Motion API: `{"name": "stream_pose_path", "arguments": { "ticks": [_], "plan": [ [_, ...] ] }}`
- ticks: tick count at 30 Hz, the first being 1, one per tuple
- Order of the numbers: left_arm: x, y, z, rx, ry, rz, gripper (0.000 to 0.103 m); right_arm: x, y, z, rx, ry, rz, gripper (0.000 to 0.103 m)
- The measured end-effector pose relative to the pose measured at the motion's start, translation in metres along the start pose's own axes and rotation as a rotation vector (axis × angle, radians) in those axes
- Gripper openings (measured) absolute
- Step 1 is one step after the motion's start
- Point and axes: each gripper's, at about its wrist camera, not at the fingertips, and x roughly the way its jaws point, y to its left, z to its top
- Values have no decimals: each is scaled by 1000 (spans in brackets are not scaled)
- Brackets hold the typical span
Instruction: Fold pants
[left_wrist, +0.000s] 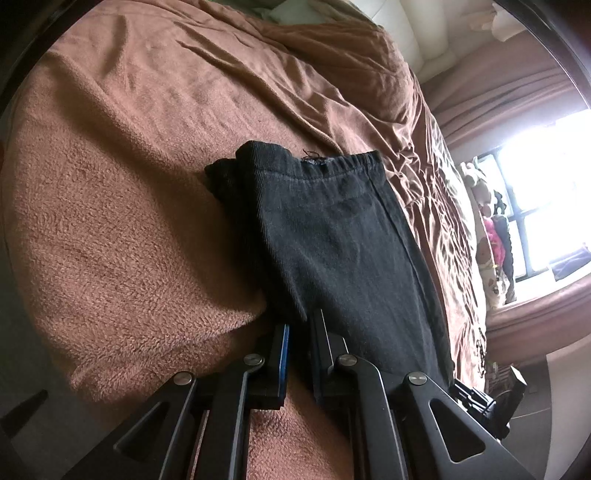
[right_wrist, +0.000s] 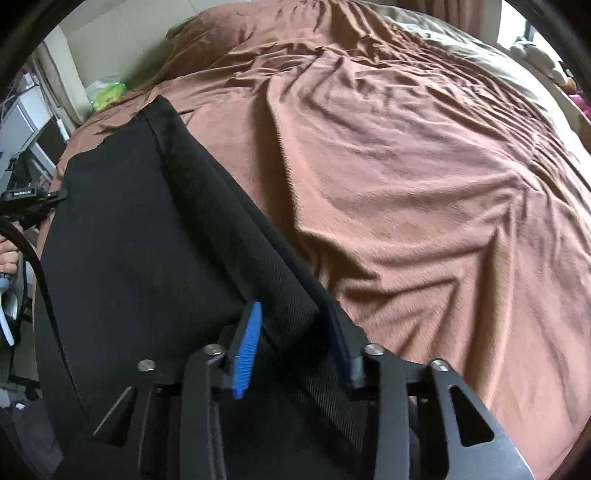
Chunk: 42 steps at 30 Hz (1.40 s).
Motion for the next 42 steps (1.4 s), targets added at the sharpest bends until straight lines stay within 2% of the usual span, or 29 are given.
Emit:
{"name": "stream_pose_path", "arguments": {
  "ticks": [4,10,14,17,18,27,31,35,42],
  "plan": [
    [2,-2,0,6,-3,9,11,7,-4,6,-16,-10,38,26],
    [3,-4,0,10,-7,19,11,24,-7,17,-42,18,49,26],
    [2,-6,-1,21,-9,28,11,29,1,20,-73,31,60,12],
    [3,-6,1,18,-8,27,11,29,11,20,-124,50,40,7],
    [4,-6,1,18,-8,27,11,30,12,21,-123,53,35,0],
    [0,-9,2,21,-6,28,11,6,32,29,-158,-20,-139,0],
    [4,-8,4,14,-6,28,11,21,33,32,-165,14,-186,0],
    [6,-4,10,-3,-16,21,14,46,38,31,-145,59,-195,0],
    [1,3,26,-35,-35,19,16,30,43,34,-87,21,-184,0]
  ]
}}
